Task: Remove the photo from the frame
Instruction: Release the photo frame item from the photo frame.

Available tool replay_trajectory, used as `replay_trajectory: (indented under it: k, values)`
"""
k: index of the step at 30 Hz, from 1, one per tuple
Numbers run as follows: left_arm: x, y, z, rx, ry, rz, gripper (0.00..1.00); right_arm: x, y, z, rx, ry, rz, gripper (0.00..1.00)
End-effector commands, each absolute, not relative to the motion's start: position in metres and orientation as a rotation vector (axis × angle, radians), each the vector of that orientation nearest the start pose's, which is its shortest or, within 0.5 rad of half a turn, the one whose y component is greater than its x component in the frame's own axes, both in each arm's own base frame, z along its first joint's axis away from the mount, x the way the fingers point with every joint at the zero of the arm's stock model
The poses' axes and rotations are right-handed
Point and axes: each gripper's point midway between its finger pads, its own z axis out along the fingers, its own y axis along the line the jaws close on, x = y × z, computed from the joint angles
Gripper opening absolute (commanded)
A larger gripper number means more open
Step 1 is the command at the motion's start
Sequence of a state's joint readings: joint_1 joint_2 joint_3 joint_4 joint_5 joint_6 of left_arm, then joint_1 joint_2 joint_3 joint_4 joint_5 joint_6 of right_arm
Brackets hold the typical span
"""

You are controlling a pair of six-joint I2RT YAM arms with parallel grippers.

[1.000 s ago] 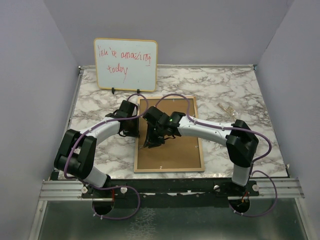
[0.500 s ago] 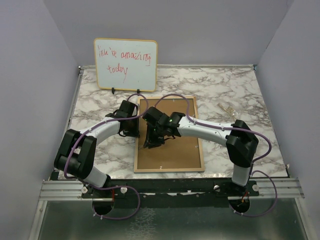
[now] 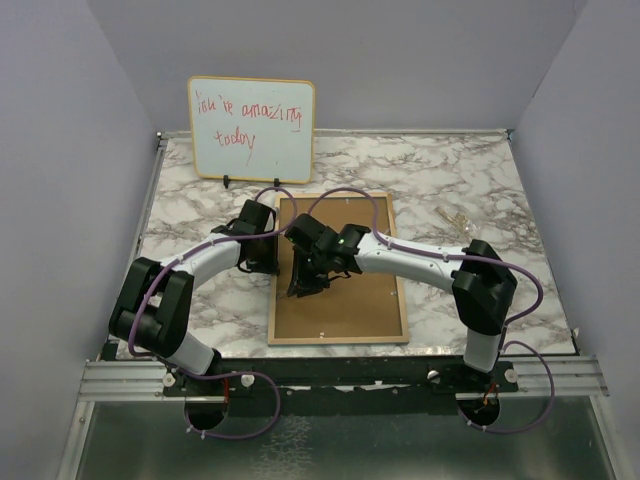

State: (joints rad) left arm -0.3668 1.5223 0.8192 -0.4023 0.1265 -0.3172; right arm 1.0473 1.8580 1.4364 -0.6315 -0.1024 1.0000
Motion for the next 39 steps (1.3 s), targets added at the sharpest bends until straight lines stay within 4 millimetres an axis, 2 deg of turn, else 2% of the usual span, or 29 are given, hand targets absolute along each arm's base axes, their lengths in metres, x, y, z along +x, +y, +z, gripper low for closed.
replay_trajectory:
  k: [1,26,30,34,39]
  values:
    - [0.273,-0.133,0.016,0.134,2.751,-0.297,0.03,0.153,0.390,0.083,-0.180,2.971,0.615,0.00]
    - [0.273,-0.132,0.018,0.133,2.744,-0.294,0.04,0.157,0.382,0.090,-0.159,2.944,0.582,0.00]
    - [0.273,-0.132,0.018,0.133,2.744,-0.296,0.03,0.158,0.393,0.101,-0.202,2.904,0.685,0.00]
    - [0.273,-0.134,0.018,0.137,2.746,-0.303,0.04,0.158,0.409,0.121,-0.270,2.839,0.826,0.00]
    - [0.274,-0.133,0.020,0.136,2.736,-0.302,0.09,0.158,0.407,0.139,-0.309,2.756,0.901,0.00]
